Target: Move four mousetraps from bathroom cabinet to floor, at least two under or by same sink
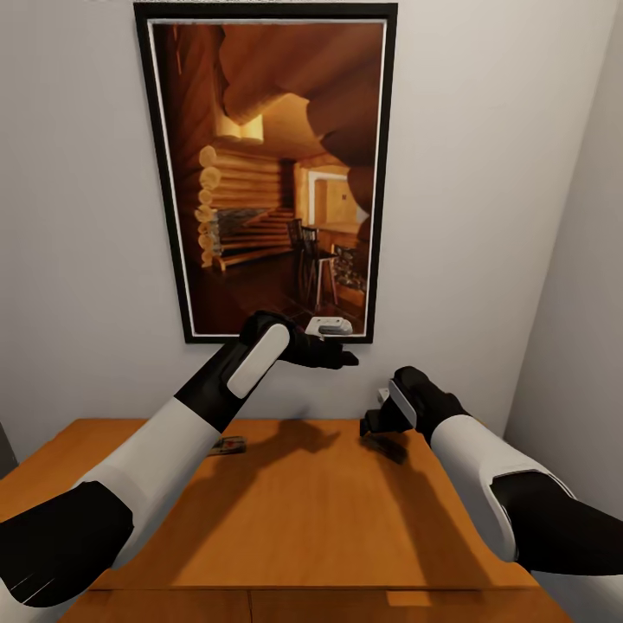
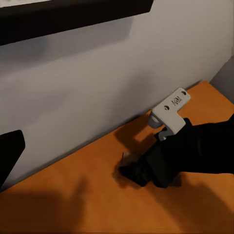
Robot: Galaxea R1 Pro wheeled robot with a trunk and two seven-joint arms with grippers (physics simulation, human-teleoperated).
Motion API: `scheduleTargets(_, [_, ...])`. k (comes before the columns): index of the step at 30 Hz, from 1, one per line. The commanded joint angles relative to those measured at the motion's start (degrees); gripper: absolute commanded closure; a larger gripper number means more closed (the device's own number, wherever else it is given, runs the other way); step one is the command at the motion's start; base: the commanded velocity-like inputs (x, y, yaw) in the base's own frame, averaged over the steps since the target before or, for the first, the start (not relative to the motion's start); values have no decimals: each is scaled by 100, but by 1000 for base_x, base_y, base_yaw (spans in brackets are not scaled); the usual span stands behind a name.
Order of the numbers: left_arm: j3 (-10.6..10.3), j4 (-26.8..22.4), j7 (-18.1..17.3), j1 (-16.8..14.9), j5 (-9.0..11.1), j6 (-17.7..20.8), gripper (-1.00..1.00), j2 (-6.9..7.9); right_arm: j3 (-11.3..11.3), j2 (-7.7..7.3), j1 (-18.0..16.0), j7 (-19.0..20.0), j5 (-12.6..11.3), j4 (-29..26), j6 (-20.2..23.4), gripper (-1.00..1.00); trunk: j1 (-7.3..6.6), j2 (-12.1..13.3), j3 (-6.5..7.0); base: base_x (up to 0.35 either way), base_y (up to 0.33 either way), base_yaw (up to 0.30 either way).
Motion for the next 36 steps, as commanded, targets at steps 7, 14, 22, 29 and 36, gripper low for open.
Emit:
scheduleTargets(7, [-5, 0, 59, -6, 58, 10, -100, 0, 51, -7, -4, 18, 18, -7, 23, -100, 0, -4, 16, 0, 0, 162])
scheduleTargets(14, [-5, -2, 59, -6, 58, 10, -100, 0, 51, 8, -4, 23, 71, -4, 23, -100, 0, -4, 22, 0, 0, 45])
scheduleTargets(22, [-4, -7, 59, -6, 58, 10, -100, 0, 51, 8, -4, 23, 81, -7, 23, -100, 0, -4, 23, 0, 0, 7])
scheduleTargets(29, [-1, -3, 59, -6, 62, 10, -100, 0, 51, 2, -4, 24, 85, 1, 23, -100, 0, -4, 23, 0, 0, 1])
scheduleTargets(36, [-4, -7, 59, -6, 61, 12, -100, 0, 54, 10, -4, 24, 86, -6, 23, -100, 0, -4, 23, -18, -1, 0])
